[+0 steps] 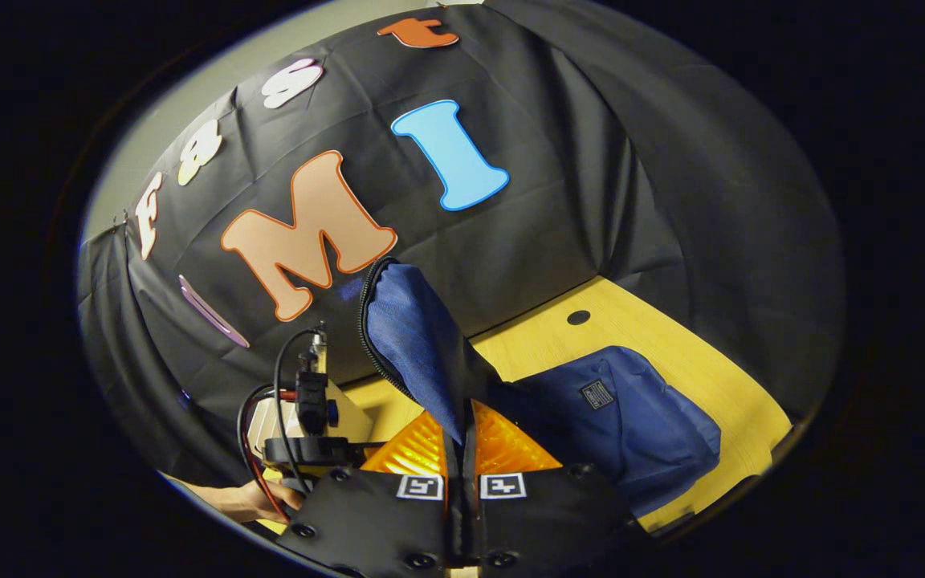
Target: Open the schoolbag, grab two books from the bookshelf and put them into the schoolbag.
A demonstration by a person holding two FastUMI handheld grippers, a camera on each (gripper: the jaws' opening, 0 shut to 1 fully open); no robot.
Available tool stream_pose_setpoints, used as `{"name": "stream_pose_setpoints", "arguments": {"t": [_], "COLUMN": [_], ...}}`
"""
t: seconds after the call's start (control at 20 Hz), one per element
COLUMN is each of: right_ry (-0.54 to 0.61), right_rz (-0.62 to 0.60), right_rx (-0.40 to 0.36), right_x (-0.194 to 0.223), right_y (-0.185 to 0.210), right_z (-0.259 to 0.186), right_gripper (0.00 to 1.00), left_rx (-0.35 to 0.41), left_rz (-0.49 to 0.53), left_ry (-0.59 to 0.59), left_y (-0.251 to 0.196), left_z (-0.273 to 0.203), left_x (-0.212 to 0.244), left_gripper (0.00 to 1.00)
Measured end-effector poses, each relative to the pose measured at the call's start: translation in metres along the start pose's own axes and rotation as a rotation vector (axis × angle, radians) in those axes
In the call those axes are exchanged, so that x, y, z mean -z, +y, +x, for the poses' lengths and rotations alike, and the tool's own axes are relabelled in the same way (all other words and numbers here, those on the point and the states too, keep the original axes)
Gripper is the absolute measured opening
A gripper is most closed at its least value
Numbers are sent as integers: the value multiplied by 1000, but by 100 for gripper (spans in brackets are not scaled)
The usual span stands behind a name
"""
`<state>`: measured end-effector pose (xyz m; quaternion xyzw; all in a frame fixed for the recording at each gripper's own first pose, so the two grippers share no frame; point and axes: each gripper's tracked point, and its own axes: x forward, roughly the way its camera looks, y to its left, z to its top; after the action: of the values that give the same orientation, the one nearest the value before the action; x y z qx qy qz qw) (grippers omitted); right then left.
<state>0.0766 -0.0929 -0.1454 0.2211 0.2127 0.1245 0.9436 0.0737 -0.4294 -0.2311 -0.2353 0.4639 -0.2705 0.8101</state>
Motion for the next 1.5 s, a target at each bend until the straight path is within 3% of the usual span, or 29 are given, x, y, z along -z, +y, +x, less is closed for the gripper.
{"name": "stream_pose_setpoints", "arguments": {"t": [0.35, 0.55, 0.7, 1.1, 1.5], "right_ry": [1, 12, 20, 58, 155], "right_rz": [-4, -23, -43, -151, -398], "right_rx": [-3, -7, -9, -22, -61], "right_x": [1, 7, 11, 24, 61], "right_y": [-2, -1, 2, 16, 36], "right_z": [-5, -9, -9, -6, 0], "right_gripper": [2, 3, 4, 4, 3], "left_rx": [-171, -283, -349, -427, -469], "left_rz": [287, 417, 488, 540, 523], "left_ry": [-216, -340, -449, -799, -966], "left_y": [36, 54, 58, 44, 42], "left_z": [-81, -133, -179, -318, -419], "left_x": [-70, -114, -149, -224, -246], "left_gripper": [89, 97, 96, 93, 93]}}
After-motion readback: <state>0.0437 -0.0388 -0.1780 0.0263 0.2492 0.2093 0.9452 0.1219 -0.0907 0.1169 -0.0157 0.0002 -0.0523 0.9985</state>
